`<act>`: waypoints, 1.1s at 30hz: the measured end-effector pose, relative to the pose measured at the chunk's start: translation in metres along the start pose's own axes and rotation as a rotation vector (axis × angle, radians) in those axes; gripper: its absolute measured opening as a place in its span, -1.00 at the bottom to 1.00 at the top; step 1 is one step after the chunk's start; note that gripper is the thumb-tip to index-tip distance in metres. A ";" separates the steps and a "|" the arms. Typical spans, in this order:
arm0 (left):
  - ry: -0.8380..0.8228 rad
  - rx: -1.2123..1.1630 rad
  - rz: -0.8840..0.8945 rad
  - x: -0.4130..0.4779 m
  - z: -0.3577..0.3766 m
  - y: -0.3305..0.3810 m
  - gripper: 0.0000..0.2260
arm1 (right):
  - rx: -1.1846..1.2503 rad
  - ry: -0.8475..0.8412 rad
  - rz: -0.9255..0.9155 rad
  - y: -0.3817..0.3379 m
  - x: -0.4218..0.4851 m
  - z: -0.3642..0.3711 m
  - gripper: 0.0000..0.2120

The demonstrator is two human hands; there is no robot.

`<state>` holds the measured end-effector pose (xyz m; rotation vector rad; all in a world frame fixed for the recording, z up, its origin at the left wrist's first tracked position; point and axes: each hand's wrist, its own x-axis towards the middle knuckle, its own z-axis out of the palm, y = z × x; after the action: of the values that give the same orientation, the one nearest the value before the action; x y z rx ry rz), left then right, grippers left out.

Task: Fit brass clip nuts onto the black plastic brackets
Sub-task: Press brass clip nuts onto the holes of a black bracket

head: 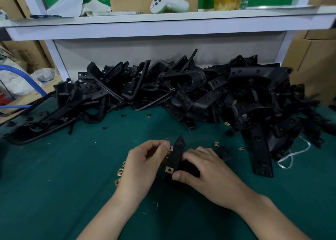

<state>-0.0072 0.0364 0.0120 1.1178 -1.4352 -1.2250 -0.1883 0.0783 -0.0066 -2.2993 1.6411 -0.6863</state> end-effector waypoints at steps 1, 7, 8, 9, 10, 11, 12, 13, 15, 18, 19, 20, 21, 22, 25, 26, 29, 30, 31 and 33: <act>-0.007 0.007 0.005 0.000 0.000 0.000 -0.88 | 0.002 -0.002 0.002 0.000 0.000 0.000 -0.43; -0.030 0.070 0.035 0.001 -0.002 0.001 -0.90 | 0.021 -0.008 0.010 0.001 0.000 0.000 -0.49; -0.031 0.085 0.046 0.001 -0.003 0.002 -0.91 | 0.025 -0.008 0.010 0.001 0.000 0.000 -0.50; -0.034 0.099 0.055 0.001 -0.003 0.002 -0.91 | 0.029 -0.008 0.010 0.001 0.000 0.000 -0.50; -0.039 0.112 0.061 0.002 -0.004 0.002 -0.91 | 0.032 -0.010 0.011 0.001 0.000 0.001 -0.50; -0.048 0.124 0.061 0.003 -0.005 0.003 -0.91 | 0.033 -0.013 0.011 0.001 0.000 0.001 -0.51; -0.060 0.134 0.058 0.004 -0.007 0.004 -0.91 | 0.031 -0.016 0.011 0.001 0.000 0.001 -0.51; -0.078 0.143 0.054 0.006 -0.009 0.004 -0.91 | 0.024 -0.018 0.008 0.001 0.001 0.001 -0.51; -0.118 0.154 0.048 0.009 -0.013 0.006 -0.91 | 0.011 -0.019 0.001 0.001 0.002 0.002 -0.49; -0.139 0.176 0.037 0.012 -0.018 0.006 -0.91 | 0.003 -0.018 -0.003 0.001 0.004 0.003 -0.42; -0.142 0.185 0.031 0.012 -0.019 0.006 -0.91 | 0.002 -0.023 0.002 0.001 0.005 0.003 -0.41; -0.148 0.192 0.025 0.012 -0.020 0.006 -0.91 | 0.004 -0.026 0.004 0.001 0.005 0.003 -0.41; -0.156 0.199 0.018 0.011 -0.020 0.006 -0.91 | 0.008 -0.028 0.005 0.000 0.005 0.004 -0.42; -0.162 0.204 0.012 0.011 -0.020 0.005 -0.91 | 0.011 -0.028 0.004 0.000 0.005 0.003 -0.43; -0.145 0.195 0.000 0.011 -0.017 0.004 -0.91 | 0.012 -0.030 0.005 0.000 0.006 0.004 -0.44; -0.131 0.189 -0.003 0.010 -0.016 0.004 -0.91 | 0.015 -0.030 0.005 0.000 0.006 0.004 -0.43; -0.087 0.163 -0.010 0.008 -0.011 0.003 -0.93 | 0.050 -0.012 0.003 0.001 0.006 0.005 -0.49; -0.070 0.154 -0.012 0.007 -0.010 0.002 -0.93 | 0.058 0.000 0.002 0.001 0.006 0.005 -0.56; -0.053 0.148 -0.013 0.006 -0.008 0.002 -0.93 | 0.061 0.013 0.002 0.001 0.006 0.005 -0.66; -0.030 0.132 -0.017 0.005 -0.005 0.001 -0.93 | 0.054 0.030 -0.003 0.001 0.006 0.006 -0.83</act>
<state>-0.0032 0.0306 0.0138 1.2071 -1.5503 -1.1768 -0.1846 0.0717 -0.0110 -2.2647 1.6118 -0.7604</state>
